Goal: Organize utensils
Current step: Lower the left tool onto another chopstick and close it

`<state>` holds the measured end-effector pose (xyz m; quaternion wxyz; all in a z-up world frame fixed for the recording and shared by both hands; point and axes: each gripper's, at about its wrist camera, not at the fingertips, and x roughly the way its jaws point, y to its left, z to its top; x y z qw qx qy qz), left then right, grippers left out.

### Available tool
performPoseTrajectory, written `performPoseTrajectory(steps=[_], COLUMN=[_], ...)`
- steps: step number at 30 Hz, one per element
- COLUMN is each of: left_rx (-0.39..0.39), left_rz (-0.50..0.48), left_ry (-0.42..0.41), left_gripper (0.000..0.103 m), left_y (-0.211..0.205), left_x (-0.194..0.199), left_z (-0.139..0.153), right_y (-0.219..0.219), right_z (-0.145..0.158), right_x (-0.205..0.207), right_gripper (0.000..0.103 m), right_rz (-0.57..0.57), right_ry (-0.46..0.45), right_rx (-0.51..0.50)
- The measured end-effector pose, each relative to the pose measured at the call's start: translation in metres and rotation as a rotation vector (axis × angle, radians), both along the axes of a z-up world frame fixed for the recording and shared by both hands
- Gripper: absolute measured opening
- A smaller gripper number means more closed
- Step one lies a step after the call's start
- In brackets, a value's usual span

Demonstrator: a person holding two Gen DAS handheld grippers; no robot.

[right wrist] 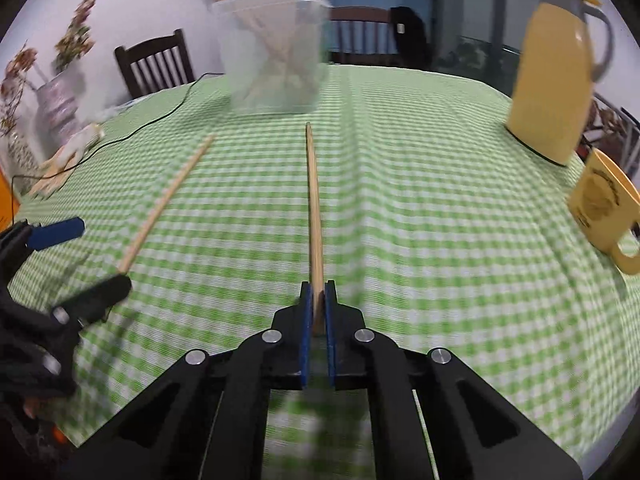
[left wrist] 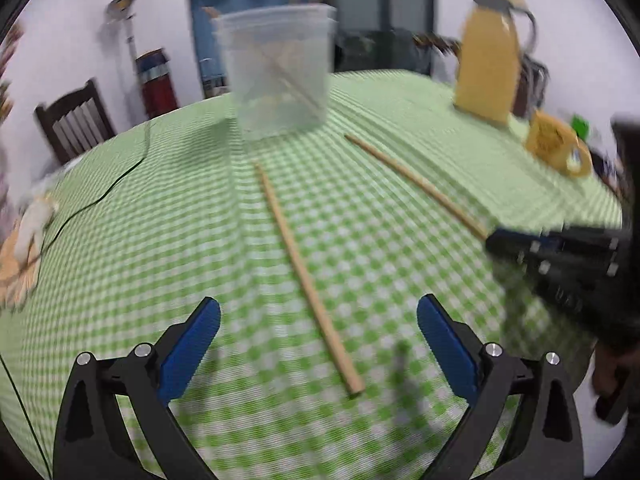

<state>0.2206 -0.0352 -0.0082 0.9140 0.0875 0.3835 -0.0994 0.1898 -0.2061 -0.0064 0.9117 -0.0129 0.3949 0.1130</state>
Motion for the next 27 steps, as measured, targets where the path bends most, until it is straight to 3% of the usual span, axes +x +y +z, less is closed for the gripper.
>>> performPoseTrajectory(steps=[3,5,6,9,14,20,24,27], left_rx=[0.021,0.012,-0.001,-0.024,-0.063,-0.159,-0.154,-0.208], left_rz=[-0.022,-0.015,-0.011,0.021,0.064,-0.005,-0.024,-0.021], left_ry=[0.028,0.049,0.057,0.070,0.090,0.117,0.105,0.114], left_gripper=[0.088,0.071,0.068,0.049,0.048,0.057,0.058,0.058], left_y=[-0.009,-0.006,-0.003,0.013,0.036,0.032,0.025,0.034], left_x=[0.000,0.000,0.001,0.001,0.005,-0.002,-0.006,-0.007], left_z=[-0.008,-0.011,-0.013,-0.011,-0.008,-0.006,-0.007,-0.007], right_y=[-0.012,-0.014,-0.015,-0.011,-0.010,-0.007,-0.003,-0.002], right_z=[-0.001,-0.002,-0.002,-0.002,-0.003,-0.002,-0.001,0.000], right_x=[-0.005,-0.009,-0.011,-0.010,-0.009,-0.008,-0.008,-0.009], right_gripper=[0.006,0.006,0.006,0.006,0.006,0.006,0.006,0.006], right_rz=[-0.009,0.002,0.006,0.015,0.018,0.012,0.013,0.012], right_ry=[-0.004,-0.012,-0.016,-0.019,-0.021,-0.023,-0.023,-0.023], right_rx=[0.023,0.029,0.026,0.024,0.023,0.018,0.011,0.007])
